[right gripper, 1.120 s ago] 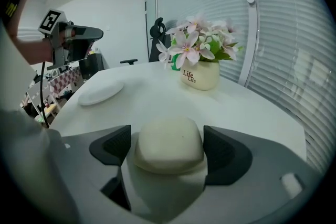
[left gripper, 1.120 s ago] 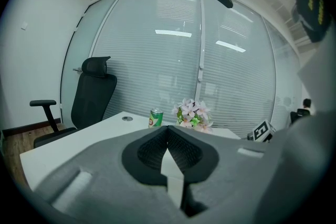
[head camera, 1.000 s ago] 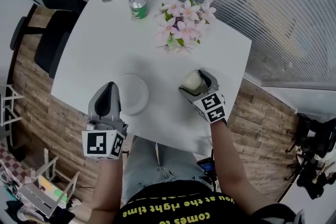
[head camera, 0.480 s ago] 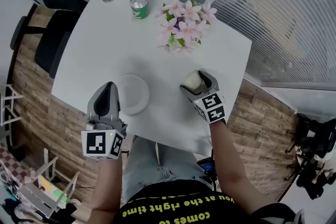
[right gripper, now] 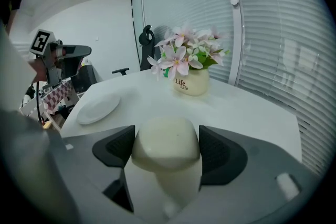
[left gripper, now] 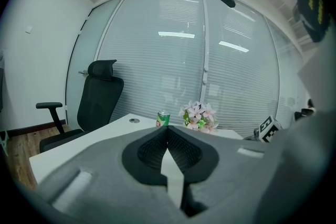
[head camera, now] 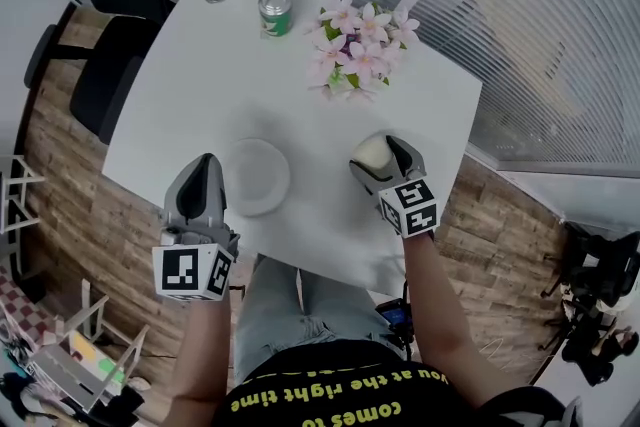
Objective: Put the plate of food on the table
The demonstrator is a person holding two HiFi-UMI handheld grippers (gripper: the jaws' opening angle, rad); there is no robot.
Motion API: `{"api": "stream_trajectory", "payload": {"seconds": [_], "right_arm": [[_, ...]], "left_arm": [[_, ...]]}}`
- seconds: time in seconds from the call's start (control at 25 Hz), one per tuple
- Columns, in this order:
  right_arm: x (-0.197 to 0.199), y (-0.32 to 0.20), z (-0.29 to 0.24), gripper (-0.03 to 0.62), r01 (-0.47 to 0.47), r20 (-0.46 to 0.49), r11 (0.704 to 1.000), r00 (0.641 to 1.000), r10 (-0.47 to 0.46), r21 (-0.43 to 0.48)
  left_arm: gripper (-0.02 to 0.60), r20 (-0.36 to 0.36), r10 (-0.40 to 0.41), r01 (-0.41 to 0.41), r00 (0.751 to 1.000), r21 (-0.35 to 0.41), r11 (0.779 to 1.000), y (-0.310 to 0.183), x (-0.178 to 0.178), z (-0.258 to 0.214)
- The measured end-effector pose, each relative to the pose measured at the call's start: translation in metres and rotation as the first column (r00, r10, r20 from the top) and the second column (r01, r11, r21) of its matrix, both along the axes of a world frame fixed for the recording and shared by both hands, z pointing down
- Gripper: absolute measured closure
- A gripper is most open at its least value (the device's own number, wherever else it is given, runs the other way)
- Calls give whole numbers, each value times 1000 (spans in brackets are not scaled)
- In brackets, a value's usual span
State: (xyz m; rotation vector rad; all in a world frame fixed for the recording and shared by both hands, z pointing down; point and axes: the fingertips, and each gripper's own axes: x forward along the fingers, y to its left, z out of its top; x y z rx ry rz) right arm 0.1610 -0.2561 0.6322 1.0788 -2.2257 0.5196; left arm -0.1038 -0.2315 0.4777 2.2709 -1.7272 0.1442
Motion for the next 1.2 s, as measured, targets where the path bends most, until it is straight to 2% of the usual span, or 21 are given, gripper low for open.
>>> {"api": "stream_trajectory", "payload": {"seconds": [0.32,0.68,0.92,1.2], "right_arm": [[-7,-6,-34,206,9,37,999,999,-10,39],[-15,-8,-91,206,-14,111,994,994,1,108],[-21,-4,-129,206,-15,121,985,993,-6,173],[-30,8,-158,206,-6,132,978,991,-22,208]], "left_arm": [[581,-25,0,1,1000,29,1000,1,-5,-18],[581,-8,-3,4,1000,60,998,4,-16,-38],[581,-37,6,-4,999,55,999,12,-17,-45],[581,-38,25,-22,999,85,996,23,-13,-62]]}}
